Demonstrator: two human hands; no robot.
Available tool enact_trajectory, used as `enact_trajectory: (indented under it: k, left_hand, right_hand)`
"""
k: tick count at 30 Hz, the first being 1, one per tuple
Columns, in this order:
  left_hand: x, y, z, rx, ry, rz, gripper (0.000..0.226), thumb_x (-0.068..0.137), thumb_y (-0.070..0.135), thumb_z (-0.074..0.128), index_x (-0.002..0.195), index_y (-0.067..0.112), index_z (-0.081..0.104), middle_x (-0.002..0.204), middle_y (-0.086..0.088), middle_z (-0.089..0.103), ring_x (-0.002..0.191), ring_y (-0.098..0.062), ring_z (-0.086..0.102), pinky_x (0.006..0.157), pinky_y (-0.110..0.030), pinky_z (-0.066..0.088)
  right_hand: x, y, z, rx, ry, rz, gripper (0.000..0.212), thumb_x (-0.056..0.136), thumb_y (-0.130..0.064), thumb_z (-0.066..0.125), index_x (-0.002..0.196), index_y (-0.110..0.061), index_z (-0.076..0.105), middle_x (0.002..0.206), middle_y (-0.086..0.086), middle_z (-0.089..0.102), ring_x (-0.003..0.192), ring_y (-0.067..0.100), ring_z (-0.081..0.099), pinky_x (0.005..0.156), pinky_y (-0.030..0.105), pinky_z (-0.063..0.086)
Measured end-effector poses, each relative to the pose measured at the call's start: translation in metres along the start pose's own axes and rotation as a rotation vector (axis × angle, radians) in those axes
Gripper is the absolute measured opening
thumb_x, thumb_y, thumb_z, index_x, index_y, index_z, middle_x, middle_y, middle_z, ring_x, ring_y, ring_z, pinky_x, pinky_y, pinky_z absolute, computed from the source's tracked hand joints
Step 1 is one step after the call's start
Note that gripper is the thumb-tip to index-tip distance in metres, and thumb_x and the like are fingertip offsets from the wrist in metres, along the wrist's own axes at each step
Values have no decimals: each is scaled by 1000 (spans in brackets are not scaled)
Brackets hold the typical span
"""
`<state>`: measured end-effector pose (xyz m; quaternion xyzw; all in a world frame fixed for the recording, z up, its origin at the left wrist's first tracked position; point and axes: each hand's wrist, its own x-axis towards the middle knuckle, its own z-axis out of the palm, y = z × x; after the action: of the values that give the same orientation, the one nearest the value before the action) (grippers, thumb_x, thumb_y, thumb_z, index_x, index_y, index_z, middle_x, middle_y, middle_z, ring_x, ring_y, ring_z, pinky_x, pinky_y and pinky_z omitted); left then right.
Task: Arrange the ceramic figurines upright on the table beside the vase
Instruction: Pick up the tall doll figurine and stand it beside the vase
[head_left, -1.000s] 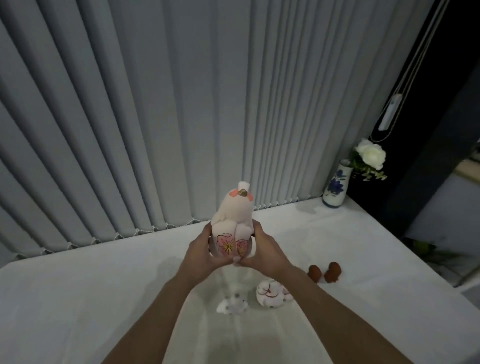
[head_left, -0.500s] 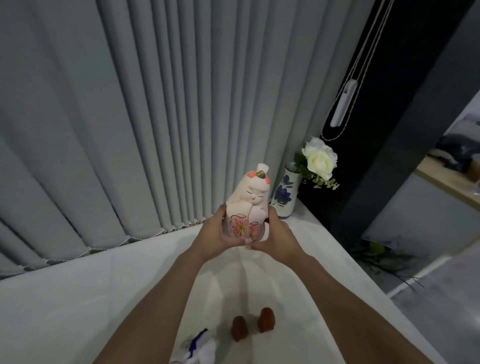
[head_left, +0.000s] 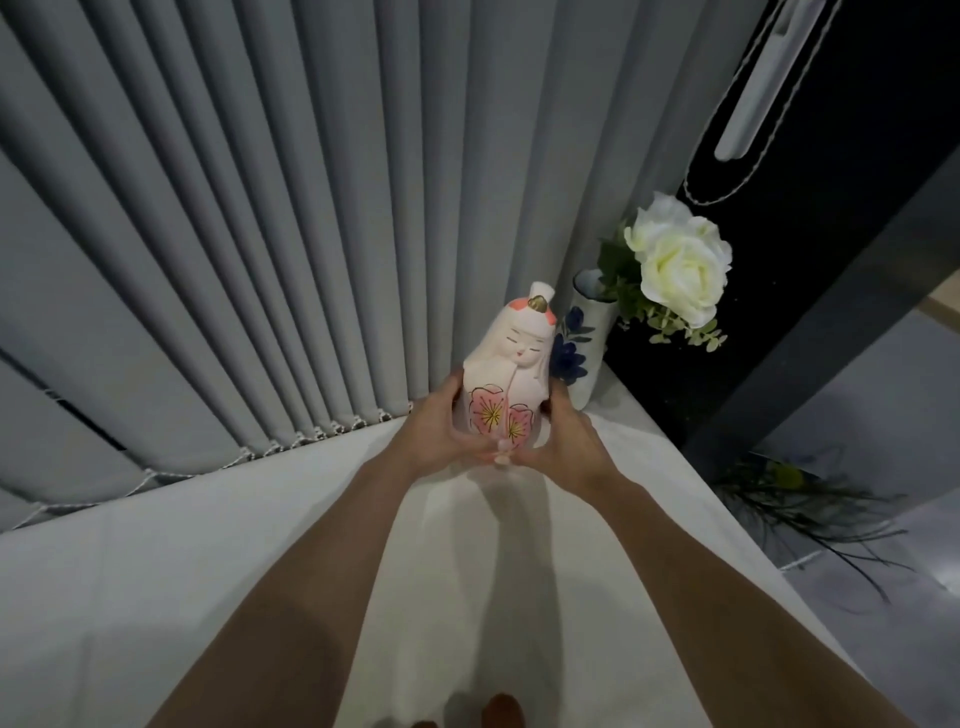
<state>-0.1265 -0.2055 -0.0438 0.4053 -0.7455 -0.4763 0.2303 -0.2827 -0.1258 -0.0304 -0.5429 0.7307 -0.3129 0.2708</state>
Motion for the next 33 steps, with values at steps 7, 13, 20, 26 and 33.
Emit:
enact_trajectory:
  k: [7,13,20,26,33]
  left_hand:
    - [4,-1,-6,34,1,-32,85,56,25,89,130,24,47,95,30,60,80,28,57,61,10,42]
    - [-6,-4,-3,32,36,-65,83,56,32,89,127,33,47,96,33,60,92,18,57,67,-1,46]
    - [-25,7,-2,15,-11,-93,116,59,31,88,148,34,14,133,24,48,121,4,46,93,-1,37]
    - [-74,25,-13,126,71,-179,117,70,40,79,152,20,-3,161,-1,11,148,-17,15,118,-31,18]
    - [-168,33,-35,164,108,-210,102,78,46,70,152,19,4,160,-3,16,146,-20,21,118,-38,22]
  right_hand:
    - [5,-3,-3,-6,-43,24,104,59,-21,88,140,-17,23,130,7,60,118,24,58,90,33,51]
    - [-1,-4,5,38,-22,32,98,59,-20,88,137,-20,28,128,3,59,118,21,56,84,25,49]
    - [-14,-18,2,70,-27,44,111,62,-25,86,145,-21,14,143,5,46,131,26,45,104,45,46]
    - [-48,-45,5,51,-8,74,121,67,-29,84,149,-22,-4,154,5,30,139,28,33,110,51,37]
    - [-127,-79,27,-73,-22,32,104,74,-30,79,149,-19,9,154,4,25,141,26,30,113,45,35]
